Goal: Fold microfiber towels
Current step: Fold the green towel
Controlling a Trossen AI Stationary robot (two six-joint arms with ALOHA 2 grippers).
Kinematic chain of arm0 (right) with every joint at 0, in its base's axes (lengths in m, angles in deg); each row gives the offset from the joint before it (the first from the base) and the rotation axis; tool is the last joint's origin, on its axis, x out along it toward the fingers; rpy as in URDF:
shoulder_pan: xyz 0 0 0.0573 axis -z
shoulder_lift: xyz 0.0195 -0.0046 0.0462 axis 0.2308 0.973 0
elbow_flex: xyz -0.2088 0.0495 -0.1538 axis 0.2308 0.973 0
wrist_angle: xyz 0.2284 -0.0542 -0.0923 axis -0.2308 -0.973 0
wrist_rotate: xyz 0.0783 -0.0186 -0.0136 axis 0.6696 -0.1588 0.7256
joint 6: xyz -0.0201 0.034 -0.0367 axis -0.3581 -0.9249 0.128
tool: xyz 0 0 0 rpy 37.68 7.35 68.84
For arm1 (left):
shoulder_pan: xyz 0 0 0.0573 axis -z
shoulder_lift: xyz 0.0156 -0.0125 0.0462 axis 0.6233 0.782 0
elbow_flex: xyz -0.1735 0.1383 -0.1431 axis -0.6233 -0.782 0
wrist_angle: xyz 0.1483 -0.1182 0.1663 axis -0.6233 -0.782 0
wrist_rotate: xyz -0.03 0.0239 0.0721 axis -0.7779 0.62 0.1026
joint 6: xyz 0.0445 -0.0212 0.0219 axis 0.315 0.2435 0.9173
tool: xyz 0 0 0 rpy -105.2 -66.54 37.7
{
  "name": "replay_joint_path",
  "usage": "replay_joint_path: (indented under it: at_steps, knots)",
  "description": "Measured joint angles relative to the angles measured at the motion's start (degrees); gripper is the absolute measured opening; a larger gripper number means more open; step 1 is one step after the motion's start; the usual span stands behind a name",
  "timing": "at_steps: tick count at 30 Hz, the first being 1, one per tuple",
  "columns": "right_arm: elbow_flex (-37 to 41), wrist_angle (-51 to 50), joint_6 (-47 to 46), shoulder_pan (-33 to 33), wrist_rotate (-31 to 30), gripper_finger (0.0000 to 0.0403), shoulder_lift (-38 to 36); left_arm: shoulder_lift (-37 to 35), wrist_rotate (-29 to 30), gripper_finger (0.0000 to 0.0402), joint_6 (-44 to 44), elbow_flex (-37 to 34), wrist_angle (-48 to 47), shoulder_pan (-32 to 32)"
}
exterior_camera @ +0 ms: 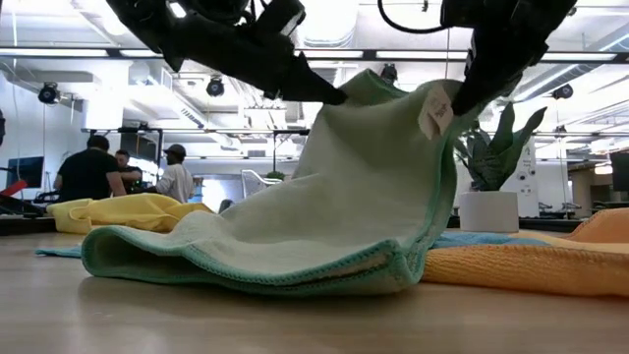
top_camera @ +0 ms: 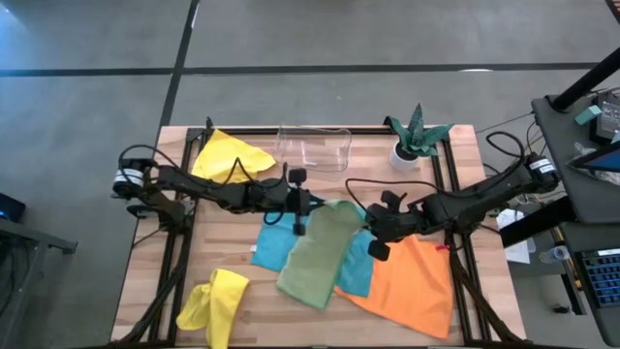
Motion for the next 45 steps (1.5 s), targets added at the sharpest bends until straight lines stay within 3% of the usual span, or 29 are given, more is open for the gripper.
replay_joint_path:
  at_steps: [11,20,27,34,45]
  knots:
    - [3.8,9.0,1.4,-4.2,-0.2,0.0008,0.0,-5.3,-2.9,0.0,1.4,-1.0,-7.8,2.7]
    - [5.0,13.6,4.3,-5.8,-0.8,0.0008,0.0,-12.0,-3.3,0.0,1.2,-7.6,-7.5,5.4]
    - [5.0,22.8,6.6,-7.4,3.3,0.0009,1.0,-12.7,-3.3,0.0,1.1,-12.1,-5.5,7.4]
    - [5.0,31.8,5.5,-8.9,7.7,0.0009,8.5,-12.6,-4.4,0.0,1.0,-12.8,-5.0,7.7]
    - [-0.3,33.6,4.6,-10.2,11.3,0.0009,20.7,-12.4,-7.7,0.0,-3.8,-12.9,-10.3,11.3]
